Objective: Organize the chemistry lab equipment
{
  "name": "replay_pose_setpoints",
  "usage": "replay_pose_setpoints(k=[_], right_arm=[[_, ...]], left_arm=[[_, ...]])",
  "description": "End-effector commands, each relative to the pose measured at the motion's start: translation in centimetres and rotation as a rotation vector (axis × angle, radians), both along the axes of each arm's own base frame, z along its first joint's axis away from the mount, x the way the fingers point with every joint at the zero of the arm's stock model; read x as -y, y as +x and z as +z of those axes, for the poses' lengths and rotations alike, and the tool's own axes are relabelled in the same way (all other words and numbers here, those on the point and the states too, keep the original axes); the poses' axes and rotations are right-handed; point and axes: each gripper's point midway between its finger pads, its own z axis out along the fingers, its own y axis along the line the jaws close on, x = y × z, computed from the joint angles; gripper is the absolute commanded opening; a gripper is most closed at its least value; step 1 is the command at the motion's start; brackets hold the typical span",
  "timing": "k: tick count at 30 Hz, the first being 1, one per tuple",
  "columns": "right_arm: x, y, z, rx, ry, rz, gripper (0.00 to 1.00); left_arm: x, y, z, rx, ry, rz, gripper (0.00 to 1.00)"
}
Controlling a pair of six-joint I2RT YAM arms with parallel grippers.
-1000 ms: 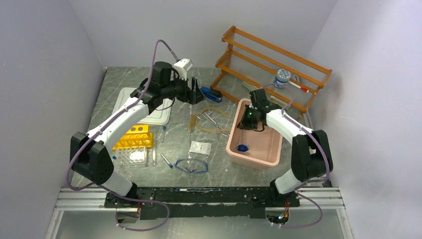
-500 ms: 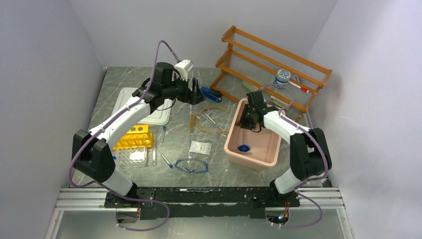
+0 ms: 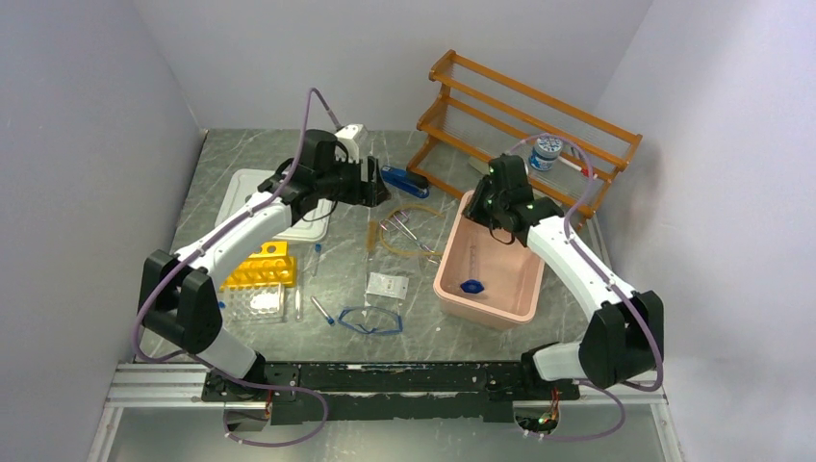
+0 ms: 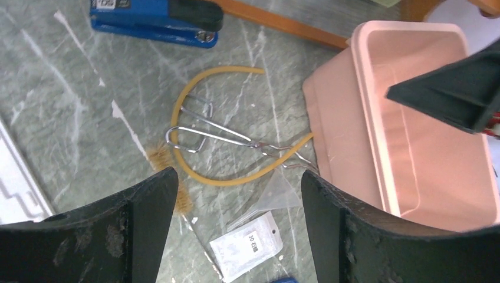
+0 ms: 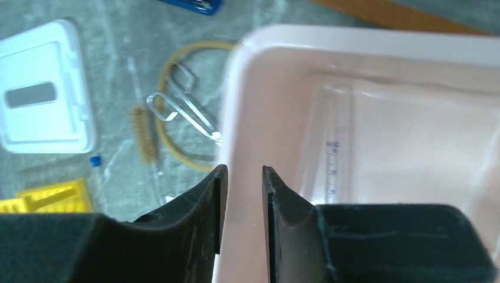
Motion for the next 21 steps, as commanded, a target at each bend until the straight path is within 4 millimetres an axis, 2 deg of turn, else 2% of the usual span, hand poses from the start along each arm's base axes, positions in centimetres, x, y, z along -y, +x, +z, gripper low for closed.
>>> replay_pose_setpoints(k=[1, 5, 7, 10, 13, 17, 21], right_arm=[[-2.7, 0.3, 4.4, 0.115, -0.038, 0.125, 0.33], [-6.7, 0.2, 6.3, 0.175, -0.048, 0.259, 0.41], [-8.5, -0.2, 6.2, 0.174, -0.059, 0.319, 0.45], [-10.9, -1.0, 4.8, 0.152, -0.103, 0.392, 0.47], [-13.2, -2.2, 2.6, 0.101, -0.163, 0.464, 0.47], [-15.6, -3.5, -0.1, 0.052, -0.231, 0.528, 0.47], [-17.1, -4.1, -2.0, 0.000, -0.219, 0.491, 0.43]], left_arm=[[-1.8, 0.0, -0.2, -0.013, 0.013, 0.121, 0.80], [-1.5, -1.3, -1.6, -0.045, 0.010, 0.076, 0.77], [-1.9, -1.6, -2.1, -0.059, 0.023, 0.081, 0.75], [-3.2, -1.3, -2.5, -0.060, 0.066, 0.150, 0.75], [-5.1, -0.8, -3.0, -0.069, 0.106, 0.259, 0.76], [-7.9, -1.0, -4.9, -0.149, 0.122, 0.390, 0.71], [-6.7, -3.1, -8.0, -0.243, 0.078, 0.317, 0.59]])
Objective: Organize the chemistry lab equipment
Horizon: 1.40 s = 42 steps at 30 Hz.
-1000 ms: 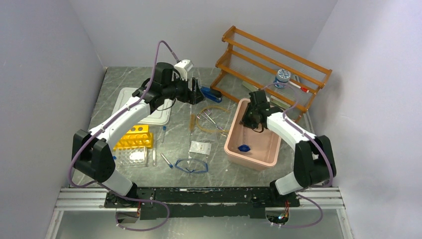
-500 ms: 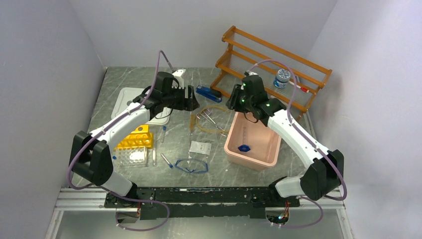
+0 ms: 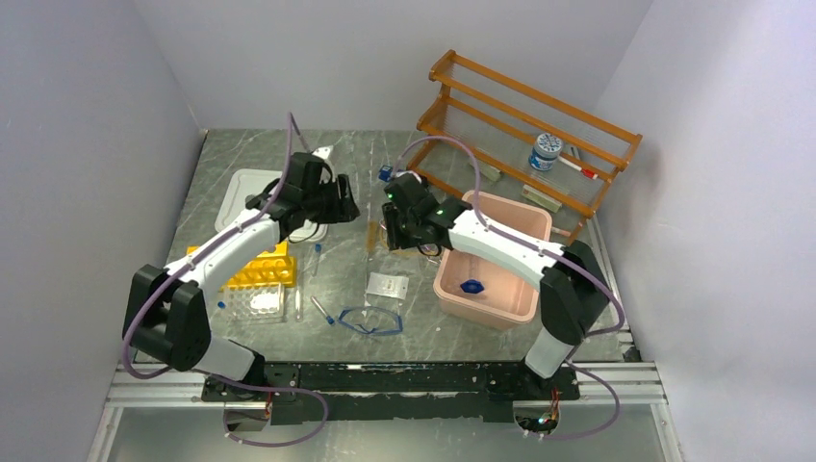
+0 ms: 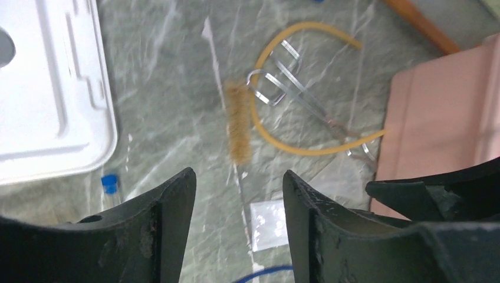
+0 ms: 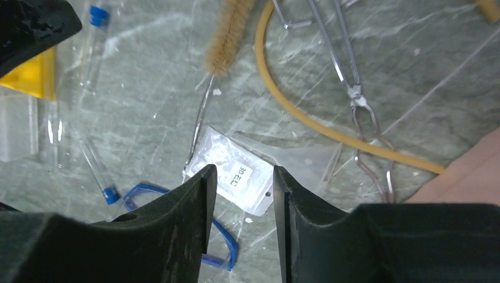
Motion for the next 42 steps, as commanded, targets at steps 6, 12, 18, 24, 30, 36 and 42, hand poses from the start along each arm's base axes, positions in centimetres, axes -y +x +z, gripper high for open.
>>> replay_pose_setpoints(k=[6, 12, 18, 24, 30, 36, 42], right_arm=[[-1.7, 0.3, 0.4, 0.005, 0.116, -0.132, 0.38], [-1.2, 0.9, 2.2, 0.072, 0.153, -0.162, 0.38], [-0.4, 1.3, 3.2, 0.119, 0.172, -0.183, 0.38], [0.7, 1.7, 3.7, 0.144, 0.187, -0.214, 0.38], [1.5, 1.9, 4.2, 0.154, 0.214, -0.227, 0.37], [0.4, 1.4, 5.3, 0.163, 0.290, -0.141, 0.38], [-1.7, -0.2, 6.5, 0.147, 0.414, -0.011, 0.50]], left_arm=[[2.3, -4.0, -7.6, -0.210, -0.047, -0.106, 0.47], [3.4, -4.4, -11.2, -0.280, 0.052, -0.158, 0.42], [4.5, -4.5, -13.5, -0.315, 0.086, -0.179, 0.39], [4.7, -4.5, -15.4, -0.346, 0.172, -0.172, 0.29], [4.3, -3.6, -15.2, -0.308, 0.223, -0.150, 0.05], [4.4, -1.5, -9.8, -0.174, 0.210, -0.135, 0.05], [5.5, 0.4, -0.2, -0.007, 0.037, -0.060, 0.05]])
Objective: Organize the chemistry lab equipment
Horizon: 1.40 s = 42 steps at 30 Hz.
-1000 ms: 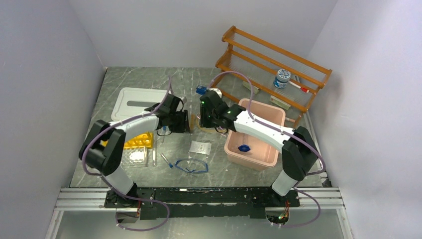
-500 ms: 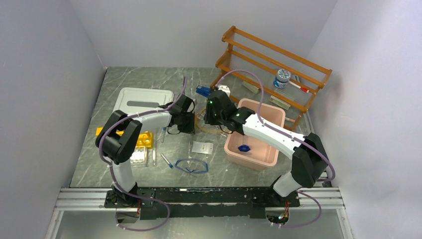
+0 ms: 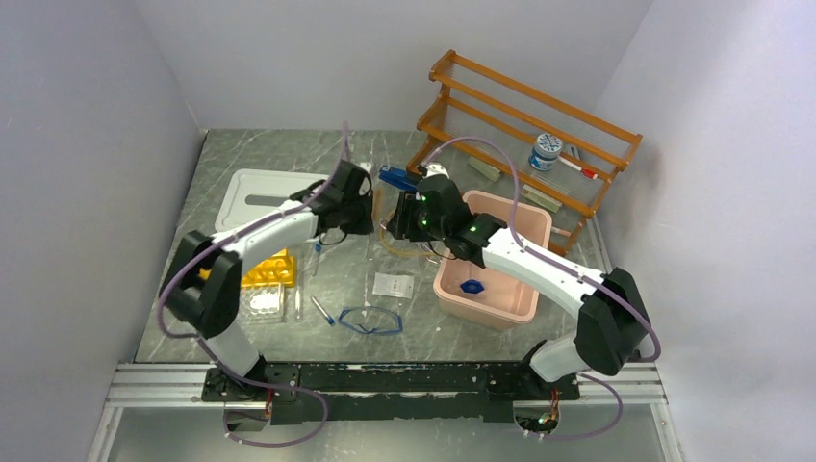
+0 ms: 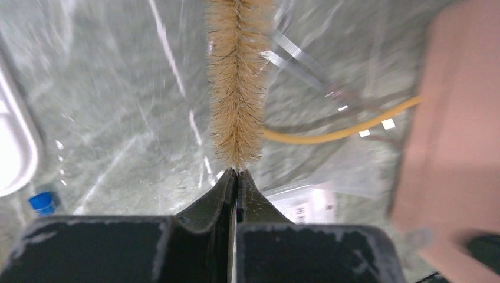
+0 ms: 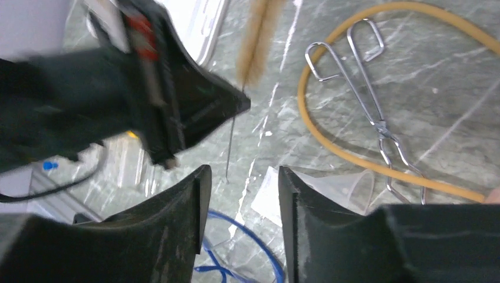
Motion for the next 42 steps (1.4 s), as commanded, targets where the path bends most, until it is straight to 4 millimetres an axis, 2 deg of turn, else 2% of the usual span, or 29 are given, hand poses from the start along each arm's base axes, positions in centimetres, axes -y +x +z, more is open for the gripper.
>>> replay_pose_setpoints(k=[1, 3, 6, 11, 14, 15, 17, 20, 24, 28, 29, 32, 33, 35, 37, 39, 42], right_arm=[[-1.7, -0.9, 2.5, 0.053, 0.121, 0.103, 0.54], [-1.6, -1.0, 3.0, 0.069, 0.141, 0.101, 0.61], [-1.3, -0.9, 4.3, 0.103, 0.170, 0.093, 0.65], [-1.6, -0.3, 6.8, 0.147, 0.233, 0.102, 0.65], [-2.0, 0.4, 8.0, 0.163, 0.274, 0.099, 0.62], [-2.0, 0.7, 8.2, 0.162, 0.282, 0.095, 0.59], [-1.9, 1.3, 8.1, 0.144, 0.279, 0.071, 0.45], [-1.2, 1.7, 8.3, 0.145, 0.284, 0.046, 0.31], [-0.9, 1.2, 9.7, 0.191, 0.339, 0.074, 0.20], [-0.9, 0.7, 9.7, 0.183, 0.346, 0.112, 0.01], [-0.9, 0.6, 9.8, 0.186, 0.347, 0.122, 0.00], [-0.2, 0.2, 10.4, 0.213, 0.343, 0.128, 0.00], [0.3, 0.1, 10.6, 0.221, 0.336, 0.118, 0.00], [1.7, 0.0, 10.5, 0.220, 0.311, 0.080, 0.00], [3.5, -0.3, 10.1, 0.203, 0.282, 0.029, 0.00], [6.0, -0.4, 9.1, 0.187, 0.229, -0.062, 0.00], [9.9, -1.3, 6.4, 0.116, 0.137, -0.218, 0.00]], left_arm=[[1.1, 2.8, 10.1, 0.201, -0.162, 0.076, 0.05], [1.9, 2.7, 12.8, 0.223, -0.240, 0.071, 0.05], [3.0, 2.1, 15.6, 0.232, -0.338, 0.055, 0.05], [4.5, 1.1, 19.7, 0.232, -0.454, -0.010, 0.05], [4.8, 0.7, 21.2, 0.241, -0.484, -0.037, 0.05], [4.9, 0.5, 21.4, 0.236, -0.497, -0.046, 0.05], [5.0, 0.0, 21.8, 0.229, -0.523, -0.052, 0.05], [4.8, -0.2, 22.1, 0.237, -0.531, -0.046, 0.05], [4.9, -0.7, 22.5, 0.253, -0.558, -0.064, 0.05], [5.5, -1.1, 23.1, 0.246, -0.606, -0.094, 0.07], [5.6, -1.2, 23.2, 0.246, -0.612, -0.099, 0.12], [5.6, -1.0, 23.6, 0.260, -0.609, -0.099, 0.45], [5.5, -0.9, 23.7, 0.270, -0.602, -0.099, 0.56], [5.3, -0.6, 23.8, 0.289, -0.587, -0.093, 0.71], [5.0, -0.6, 24.0, 0.319, -0.574, -0.104, 0.77], [4.6, -0.6, 24.2, 0.359, -0.558, -0.112, 0.79], [3.8, -0.5, 23.7, 0.396, -0.539, -0.093, 0.78]])
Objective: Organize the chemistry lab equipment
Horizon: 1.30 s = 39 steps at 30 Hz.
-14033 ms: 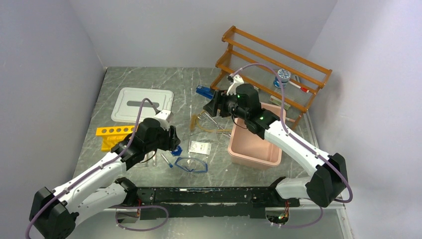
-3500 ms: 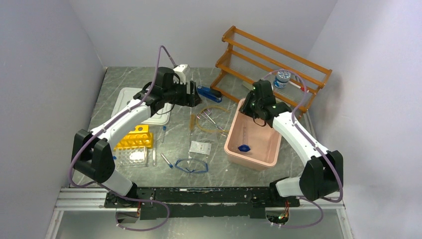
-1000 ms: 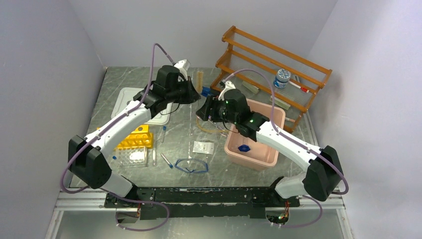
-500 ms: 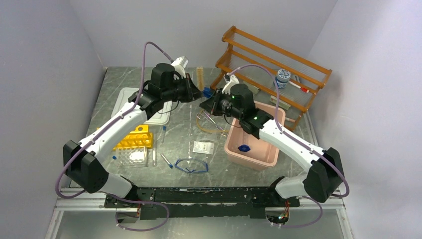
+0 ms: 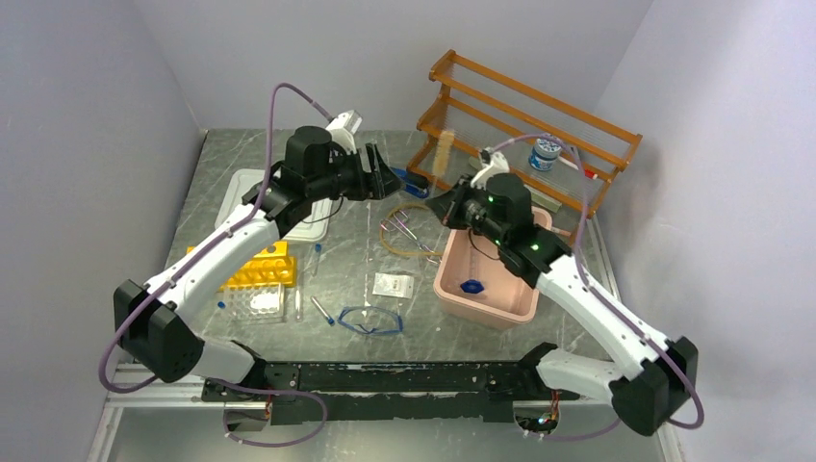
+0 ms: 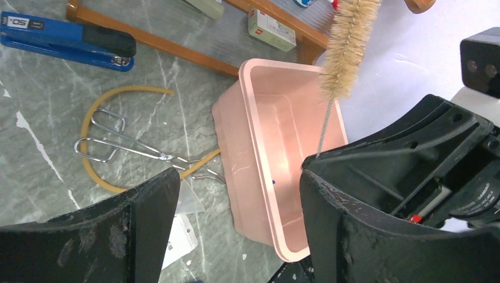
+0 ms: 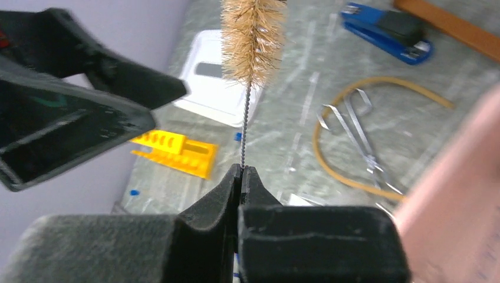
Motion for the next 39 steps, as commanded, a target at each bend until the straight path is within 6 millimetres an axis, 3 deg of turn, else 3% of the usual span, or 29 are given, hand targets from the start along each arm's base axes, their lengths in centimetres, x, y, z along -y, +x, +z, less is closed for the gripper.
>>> replay_pose_setpoints(k=[1, 5, 9, 21, 25, 28, 34, 39], right_arm=[[6.3, -1.3, -4.7, -0.146, -0.141, -0.239, 0.00], [9.6, -3.9, -10.0, -0.330, -0.214, -0.374, 0.00], [10.4, -5.6, -14.1, -0.465, -0.250, -0.414, 0.00], [8.4, -2.6, -19.4, -0.516, -0.341, -0.330, 0.00], [9.0, -2.2, -18.7, -0.512, -0.363, -0.367, 0.25], [9.2, -1.8, -16.6, -0.468, -0.350, -0.381, 0.34], [9.3, -0.8, -11.8, -0.366, -0.329, -0.381, 0.36], [8.3, 1.3, -8.0, -0.241, -0.352, -0.321, 0.36]], left_arm=[[-1.3, 0.1, 1.3, 0.116, 0.005, 0.030, 0.77], [-1.5, 0.0, 0.2, 0.108, 0.031, 0.025, 0.74], [-1.7, -0.2, -0.8, 0.082, 0.045, 0.034, 0.72], [-1.9, -0.8, -2.2, 0.062, 0.079, 0.011, 0.71], [-2.1, -0.5, -2.3, 0.060, 0.087, 0.029, 0.71], [-2.2, -0.2, -2.4, 0.063, 0.097, 0.038, 0.71], [-2.8, 1.0, -3.8, 0.035, 0.147, 0.097, 0.71], [-4.3, 1.9, -5.5, -0.006, 0.188, 0.208, 0.70]])
